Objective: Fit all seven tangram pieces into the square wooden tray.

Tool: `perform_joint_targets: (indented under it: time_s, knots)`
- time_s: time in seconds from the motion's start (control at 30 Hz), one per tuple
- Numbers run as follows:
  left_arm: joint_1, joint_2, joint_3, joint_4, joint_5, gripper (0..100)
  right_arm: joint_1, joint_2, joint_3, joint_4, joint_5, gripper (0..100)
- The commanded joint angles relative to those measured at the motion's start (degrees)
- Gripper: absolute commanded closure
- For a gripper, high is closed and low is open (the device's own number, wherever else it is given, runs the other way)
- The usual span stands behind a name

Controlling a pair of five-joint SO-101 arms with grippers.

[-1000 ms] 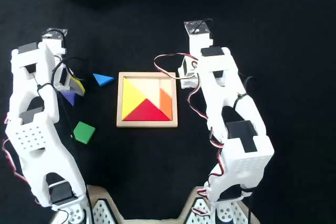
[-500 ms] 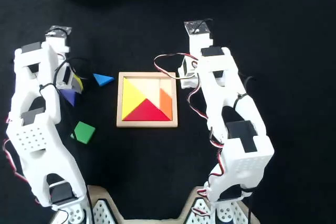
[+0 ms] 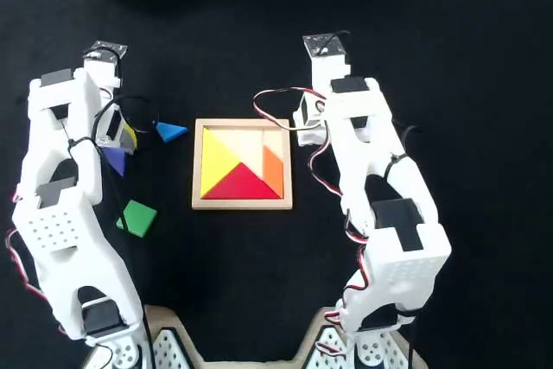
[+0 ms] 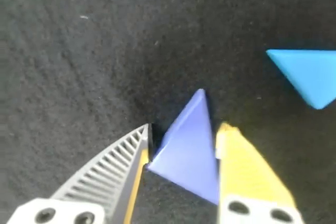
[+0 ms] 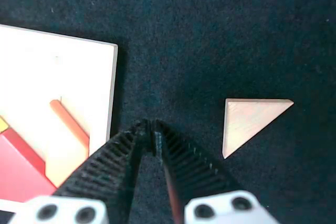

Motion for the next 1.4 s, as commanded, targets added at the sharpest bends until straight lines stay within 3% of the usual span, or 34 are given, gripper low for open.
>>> perform_joint_targets:
  time_s: [0.0,0.2,0.37,0.67,0.87,1.2,1.37]
  knots:
    - [-4.26,-3.08,-0.66,3.6,-0.18,68,-0.26,-0.31,-2.77,-0.44,0.62,98.7]
    - [-4.18,-2.9,4.97,3.43,-0.18,71,-0.26,-0.31,-2.86,-0.44,0.62,98.7]
    - [-3.3,-2.9,5.76,-2.37,5.45,72,-0.26,-0.31,-2.77,-0.44,0.62,98.7]
    - [-2.95,-2.9,5.32,-7.91,4.48,72,-0.35,-0.31,-2.77,-0.44,0.62,98.7]
    - [-1.45,-2.9,5.76,-7.82,-1.14,72,-0.35,-0.22,-2.77,-0.44,0.62,98.7]
    - [-1.01,-1.85,5.58,-7.3,-1.14,72,-0.35,-0.22,-2.77,-0.44,0.62,98.7]
    - [-0.92,-0.88,3.12,-2.11,-1.14,72,-0.35,-0.22,-2.77,-0.44,0.62,98.7]
